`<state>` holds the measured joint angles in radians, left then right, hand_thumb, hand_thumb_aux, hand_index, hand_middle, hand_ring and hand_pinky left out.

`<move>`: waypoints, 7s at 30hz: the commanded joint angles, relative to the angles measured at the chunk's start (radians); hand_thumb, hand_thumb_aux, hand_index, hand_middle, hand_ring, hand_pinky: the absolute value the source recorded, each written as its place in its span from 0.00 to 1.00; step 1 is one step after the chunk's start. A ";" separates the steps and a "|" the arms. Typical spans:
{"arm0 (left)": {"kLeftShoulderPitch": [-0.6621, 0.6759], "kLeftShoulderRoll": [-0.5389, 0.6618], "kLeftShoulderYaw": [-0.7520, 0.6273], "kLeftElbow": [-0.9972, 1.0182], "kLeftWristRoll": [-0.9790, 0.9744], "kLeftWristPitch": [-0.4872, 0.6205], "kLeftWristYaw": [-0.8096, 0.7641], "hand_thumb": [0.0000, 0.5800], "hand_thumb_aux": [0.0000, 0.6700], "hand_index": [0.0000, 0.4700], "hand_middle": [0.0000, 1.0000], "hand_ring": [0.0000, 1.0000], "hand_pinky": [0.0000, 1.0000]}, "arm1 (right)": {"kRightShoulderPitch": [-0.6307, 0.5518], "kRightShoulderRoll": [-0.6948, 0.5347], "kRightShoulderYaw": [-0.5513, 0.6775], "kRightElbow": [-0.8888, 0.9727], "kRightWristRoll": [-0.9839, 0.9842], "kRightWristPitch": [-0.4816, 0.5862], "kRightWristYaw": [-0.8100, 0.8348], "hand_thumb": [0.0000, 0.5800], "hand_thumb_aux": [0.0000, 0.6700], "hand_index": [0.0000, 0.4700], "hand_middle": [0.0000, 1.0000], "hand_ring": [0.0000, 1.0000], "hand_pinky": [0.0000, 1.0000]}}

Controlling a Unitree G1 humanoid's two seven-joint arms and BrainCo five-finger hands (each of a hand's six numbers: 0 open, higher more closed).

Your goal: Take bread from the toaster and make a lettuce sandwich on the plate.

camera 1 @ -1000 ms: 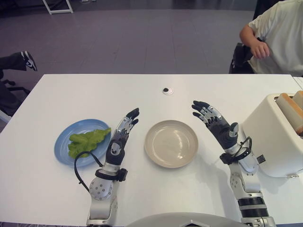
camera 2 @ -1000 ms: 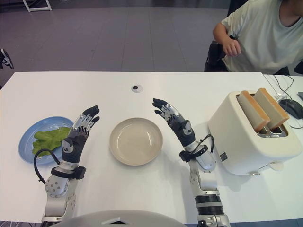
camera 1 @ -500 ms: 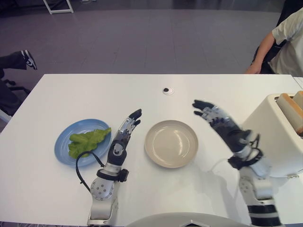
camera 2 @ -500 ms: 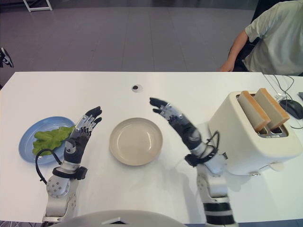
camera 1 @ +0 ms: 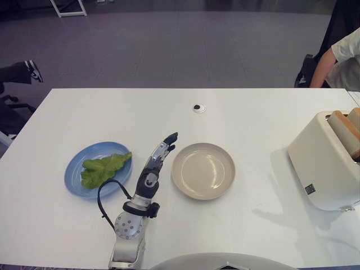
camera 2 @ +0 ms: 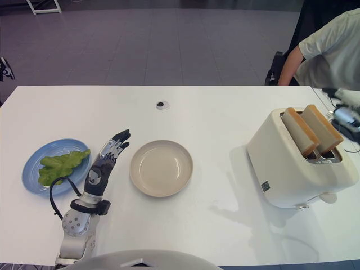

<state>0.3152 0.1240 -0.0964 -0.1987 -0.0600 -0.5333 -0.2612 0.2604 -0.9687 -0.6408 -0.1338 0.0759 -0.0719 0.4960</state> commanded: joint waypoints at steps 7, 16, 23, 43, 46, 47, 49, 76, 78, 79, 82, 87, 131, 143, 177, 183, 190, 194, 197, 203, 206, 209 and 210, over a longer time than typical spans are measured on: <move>0.003 0.011 0.008 0.012 -0.009 -0.003 0.000 0.00 0.00 0.00 0.00 0.00 0.00 | -0.081 -0.008 0.128 0.335 -0.171 -0.161 -0.084 0.80 0.55 0.55 0.00 0.00 0.00; 0.011 0.017 0.015 0.012 -0.016 -0.012 -0.006 0.00 0.00 0.00 0.00 0.00 0.00 | -0.084 0.003 0.144 0.297 -0.174 -0.167 -0.096 1.00 1.00 1.00 0.00 0.00 0.00; 0.010 0.014 0.017 0.009 -0.014 -0.010 -0.005 0.00 0.00 0.00 0.00 0.00 0.00 | -0.161 0.018 0.108 0.295 -0.107 -0.122 -0.122 1.00 1.00 1.00 0.00 0.00 0.00; -0.051 0.022 0.100 0.052 -0.038 -0.036 0.022 0.00 0.00 0.00 0.00 0.00 0.00 | -0.514 0.288 0.545 -0.428 0.493 0.479 -0.079 1.00 1.00 1.00 0.00 0.00 0.00; -0.056 0.039 0.148 -0.012 -0.035 0.003 0.046 0.00 0.00 0.00 0.00 0.00 0.00 | -0.510 0.369 0.725 -0.358 0.396 0.476 -0.062 1.00 1.00 1.00 0.00 0.00 0.00; -0.058 0.048 0.163 -0.038 -0.039 0.024 0.051 0.00 0.00 0.00 0.00 0.00 0.00 | -0.506 0.391 0.778 -0.325 0.365 0.476 -0.049 1.00 1.00 1.00 0.00 0.00 0.00; -0.063 0.068 0.195 -0.097 -0.041 0.076 0.061 0.00 0.00 0.00 0.00 0.00 0.00 | -0.504 0.434 0.866 -0.237 0.300 0.466 -0.030 1.00 1.00 1.00 0.00 0.00 0.00; -0.003 0.305 0.431 -0.081 0.179 0.156 0.057 0.00 0.00 0.00 0.00 0.00 0.00 | -0.551 0.495 1.045 0.364 -0.649 -0.526 -0.324 1.00 0.97 0.97 0.00 0.00 0.00; -0.002 0.306 0.427 -0.081 0.182 0.154 0.054 0.00 0.00 0.00 0.00 0.00 0.00 | -0.549 0.490 1.043 0.373 -0.662 -0.543 -0.337 0.92 0.73 0.73 0.00 0.00 0.00; -0.003 0.307 0.426 -0.081 0.183 0.154 0.053 0.00 0.00 0.00 0.00 0.00 0.00 | -0.544 0.486 1.046 0.370 -0.665 -0.549 -0.335 0.29 0.16 0.16 0.00 0.00 0.00; -0.001 0.308 0.428 -0.080 0.184 0.152 0.051 0.00 0.00 0.00 0.00 0.00 0.00 | -0.531 0.473 1.053 0.360 -0.677 -0.562 -0.327 0.00 0.00 0.00 0.00 0.00 0.00; 0.002 0.312 0.431 -0.080 0.185 0.153 0.047 0.00 0.00 0.00 0.00 0.00 0.00 | -0.508 0.453 1.049 0.320 -0.679 -0.572 -0.304 0.00 0.00 0.00 0.00 0.00 0.00; 0.003 0.748 0.260 0.414 0.829 0.264 0.549 1.00 1.00 1.00 0.00 0.00 0.00 | -0.453 0.460 0.927 0.230 -0.552 -0.547 -0.291 0.00 0.00 0.00 0.00 0.00 0.00; 0.072 0.721 0.430 0.202 0.642 0.217 0.494 1.00 1.00 1.00 0.00 0.00 0.00 | -0.453 0.463 0.915 0.238 -0.554 -0.545 -0.319 0.00 0.00 0.00 0.00 0.00 0.00; -0.447 0.327 -0.238 0.391 0.866 0.131 0.512 1.00 1.00 1.00 0.00 0.00 0.00 | -0.516 0.516 0.863 0.429 -0.608 -0.501 -0.506 0.00 0.00 0.00 0.00 0.00 0.00; -0.441 0.337 -0.233 0.366 0.862 0.138 0.505 0.00 0.00 0.00 0.00 0.00 0.00 | -0.513 0.509 0.859 0.429 -0.604 -0.506 -0.501 0.00 0.00 0.00 0.00 0.00 0.00; -0.414 0.363 -0.216 0.340 0.863 0.141 0.506 0.00 0.00 0.00 0.00 0.00 0.00 | -0.512 0.506 0.864 0.427 -0.603 -0.508 -0.492 0.00 0.00 0.00 0.00 0.00 0.00; -0.367 0.392 -0.188 0.280 0.848 0.132 0.501 0.00 0.00 0.00 0.00 0.00 0.00 | -0.511 0.503 0.863 0.426 -0.603 -0.511 -0.490 0.00 0.00 0.00 0.00 0.00 0.00; -0.319 0.402 -0.163 0.201 0.826 0.132 0.485 0.00 0.00 0.00 0.00 0.00 0.00 | -0.514 0.499 0.862 0.421 -0.600 -0.515 -0.484 0.00 0.00 0.00 0.00 0.00 0.00; -0.187 0.347 -0.093 0.028 0.639 0.115 0.453 0.00 0.00 0.00 0.00 0.00 0.00 | -0.427 0.374 0.699 -0.059 -0.569 -0.407 -0.338 0.00 0.00 0.00 0.00 0.00 0.00; -0.159 0.283 -0.091 0.032 0.527 0.091 0.452 0.00 0.00 0.00 0.00 0.00 0.00 | -0.402 0.223 0.393 -0.265 -0.472 -0.232 -0.200 0.00 0.00 0.00 0.00 0.00 0.00; -0.138 0.252 -0.098 0.037 0.522 0.083 0.453 0.00 0.00 0.00 0.00 0.00 0.00 | -0.355 0.113 0.193 -0.246 -0.387 -0.119 -0.075 0.00 0.00 0.00 0.00 0.00 0.00; -0.133 0.244 -0.099 0.036 0.525 0.083 0.451 0.00 0.00 0.00 0.00 0.00 0.00 | -0.328 0.089 0.155 -0.226 -0.382 -0.098 -0.045 0.00 0.00 0.00 0.00 0.00 0.00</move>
<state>0.1597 0.3821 -0.1904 -0.1625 0.4702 -0.4501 0.2015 -0.1244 -0.8286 -0.4026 -0.3825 -0.3378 -0.2195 0.3761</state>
